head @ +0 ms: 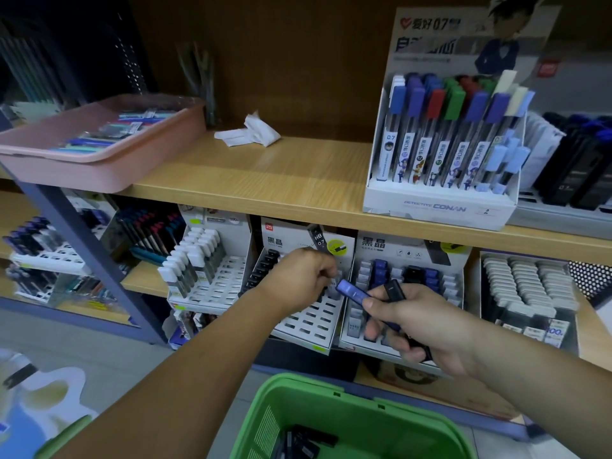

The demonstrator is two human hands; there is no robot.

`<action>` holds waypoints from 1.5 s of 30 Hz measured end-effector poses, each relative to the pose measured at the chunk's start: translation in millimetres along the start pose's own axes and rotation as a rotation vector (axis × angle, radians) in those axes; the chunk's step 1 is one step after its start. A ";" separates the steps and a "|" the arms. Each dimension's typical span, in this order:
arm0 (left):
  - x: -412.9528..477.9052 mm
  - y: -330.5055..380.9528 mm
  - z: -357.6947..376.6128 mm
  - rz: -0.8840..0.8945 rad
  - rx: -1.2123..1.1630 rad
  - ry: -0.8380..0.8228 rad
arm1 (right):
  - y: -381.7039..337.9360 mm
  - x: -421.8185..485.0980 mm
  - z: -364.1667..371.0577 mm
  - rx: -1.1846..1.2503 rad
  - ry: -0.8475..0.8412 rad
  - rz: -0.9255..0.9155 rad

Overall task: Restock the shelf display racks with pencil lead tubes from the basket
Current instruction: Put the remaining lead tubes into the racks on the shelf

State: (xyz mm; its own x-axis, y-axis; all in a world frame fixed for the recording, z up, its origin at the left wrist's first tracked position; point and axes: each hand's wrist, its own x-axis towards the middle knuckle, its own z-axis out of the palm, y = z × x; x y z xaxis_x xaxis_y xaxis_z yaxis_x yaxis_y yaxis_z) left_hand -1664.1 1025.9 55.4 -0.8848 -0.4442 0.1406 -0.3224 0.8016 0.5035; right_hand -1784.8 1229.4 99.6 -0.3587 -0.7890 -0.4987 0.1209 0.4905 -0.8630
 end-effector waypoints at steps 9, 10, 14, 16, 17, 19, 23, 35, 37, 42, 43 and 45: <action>-2.6 -5.1 7.8 0.139 0.141 0.022 | -2.5 -3.3 -6.0 0.062 0.001 0.031; -4.6 -5.5 9.2 0.133 0.164 0.036 | -2.8 -5.1 -6.0 0.048 -0.013 0.030; -18.2 32.1 -11.1 -0.096 -0.192 0.216 | -9.9 -13.7 -8.9 0.041 -0.021 0.042; -25.8 64.1 -21.7 -0.296 -0.576 0.088 | -14.0 -18.4 -12.8 0.092 -0.046 0.054; -31.8 78.0 -23.5 -0.341 -0.682 0.009 | -15.0 -21.1 -14.4 0.114 -0.071 0.056; -41.9 99.3 -20.7 -0.350 -0.772 -0.045 | -14.5 -28.4 -18.1 0.121 -0.110 0.057; -51.2 115.1 -18.4 -0.374 -0.853 0.008 | -9.1 -47.4 -25.6 0.025 -0.110 0.073; -51.2 141.4 -10.1 -0.334 -0.625 0.114 | 14.6 -70.5 -92.5 -0.218 0.137 -0.114; -45.9 142.8 -1.2 -0.269 -0.539 0.101 | 17.0 -76.0 -97.5 -0.326 0.118 -0.149; -39.2 144.4 17.3 -0.155 -0.333 -0.046 | 19.1 -77.5 -109.2 -0.560 0.109 -0.113; -37.7 145.4 19.3 -0.122 -0.272 -0.056 | 19.8 -78.5 -109.5 -0.529 0.076 -0.082; -35.1 146.6 24.6 -0.070 -0.205 -0.067 | 20.4 -81.2 -108.4 -0.483 0.069 -0.071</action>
State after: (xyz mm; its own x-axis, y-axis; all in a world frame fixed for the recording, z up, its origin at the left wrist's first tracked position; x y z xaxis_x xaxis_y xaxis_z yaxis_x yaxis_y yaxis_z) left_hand -1688.6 1168.9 103.3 -0.8853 -0.4629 0.0455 -0.3147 0.6683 0.6741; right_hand -1853.5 1343.6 131.2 -0.4127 -0.8085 -0.4195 -0.3430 0.5646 -0.7507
